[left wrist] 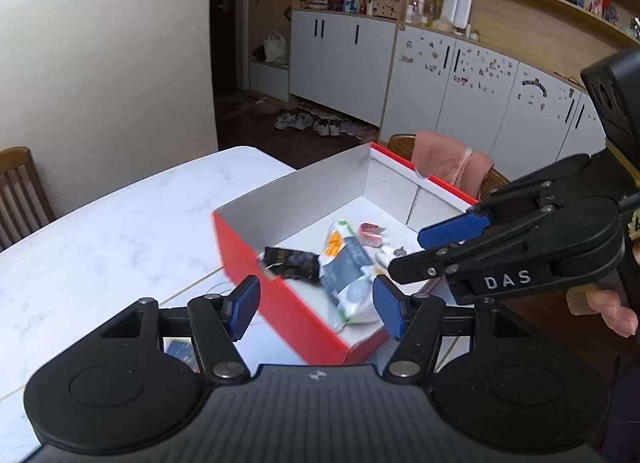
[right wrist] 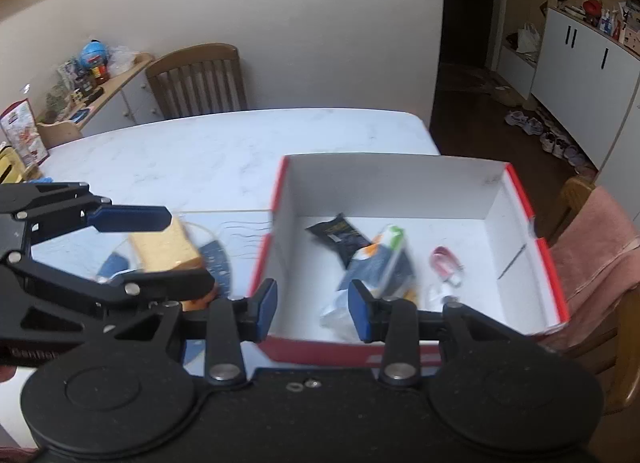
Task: Organize objects
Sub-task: 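Move both tools back toward the pile of items on the table, then grasp the cotton swab pack with the left tool while the right grasps the hot-dog toy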
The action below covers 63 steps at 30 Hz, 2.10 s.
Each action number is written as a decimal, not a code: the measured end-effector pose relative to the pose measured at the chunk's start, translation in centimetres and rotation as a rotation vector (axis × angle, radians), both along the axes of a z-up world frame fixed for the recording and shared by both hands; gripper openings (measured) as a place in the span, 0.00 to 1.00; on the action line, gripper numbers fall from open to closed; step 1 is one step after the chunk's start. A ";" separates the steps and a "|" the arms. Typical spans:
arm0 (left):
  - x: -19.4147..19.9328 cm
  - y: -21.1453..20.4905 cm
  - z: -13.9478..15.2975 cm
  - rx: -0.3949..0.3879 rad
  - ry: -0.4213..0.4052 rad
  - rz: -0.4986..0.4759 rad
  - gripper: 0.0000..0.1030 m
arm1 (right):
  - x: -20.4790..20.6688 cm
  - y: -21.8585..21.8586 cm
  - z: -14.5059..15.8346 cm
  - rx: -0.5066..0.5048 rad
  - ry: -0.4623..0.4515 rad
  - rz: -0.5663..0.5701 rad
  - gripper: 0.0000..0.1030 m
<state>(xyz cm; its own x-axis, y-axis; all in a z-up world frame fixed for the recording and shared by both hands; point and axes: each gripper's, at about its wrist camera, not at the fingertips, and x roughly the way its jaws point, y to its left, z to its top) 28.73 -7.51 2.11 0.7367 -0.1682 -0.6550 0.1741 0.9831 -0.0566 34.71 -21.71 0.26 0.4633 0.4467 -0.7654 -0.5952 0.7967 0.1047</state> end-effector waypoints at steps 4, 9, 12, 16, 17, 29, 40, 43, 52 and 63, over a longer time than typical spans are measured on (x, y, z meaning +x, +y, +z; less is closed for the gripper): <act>-2.1 2.0 0.0 -0.007 -0.011 0.025 0.67 | -2.2 1.3 0.0 0.020 -0.004 0.011 0.44; -4.7 4.9 -0.4 -0.020 -0.004 0.046 0.70 | -4.5 3.0 -0.1 0.035 -0.015 0.013 0.57; -6.3 6.9 -0.8 -0.023 0.001 0.063 0.73 | -5.7 4.2 -0.3 0.031 -0.022 0.022 0.61; -8.2 9.7 -1.3 -0.036 0.012 0.084 0.73 | -7.0 5.7 -0.6 0.033 -0.022 0.027 0.69; -8.6 10.2 -1.4 -0.028 0.012 0.093 0.75 | -7.3 6.1 -0.7 0.032 -0.022 0.029 0.71; -11.8 15.7 -4.2 0.002 0.037 0.180 0.79 | -10.5 9.9 -2.8 0.026 -0.020 0.049 0.88; -12.4 18.3 -8.1 -0.007 0.055 0.255 1.00 | -10.2 12.2 -5.2 -0.007 -0.014 0.032 0.89; -12.2 18.4 -9.2 0.022 0.073 0.270 1.00 | -9.7 12.8 -5.8 -0.014 -0.009 0.020 0.89; -11.3 19.7 -11.8 -0.030 0.139 0.336 1.00 | -7.3 14.8 -7.7 -0.036 -0.018 -0.015 0.89; -9.5 20.9 -14.5 -0.099 0.210 0.409 1.00 | -4.4 16.3 -10.8 -0.081 0.019 -0.035 0.88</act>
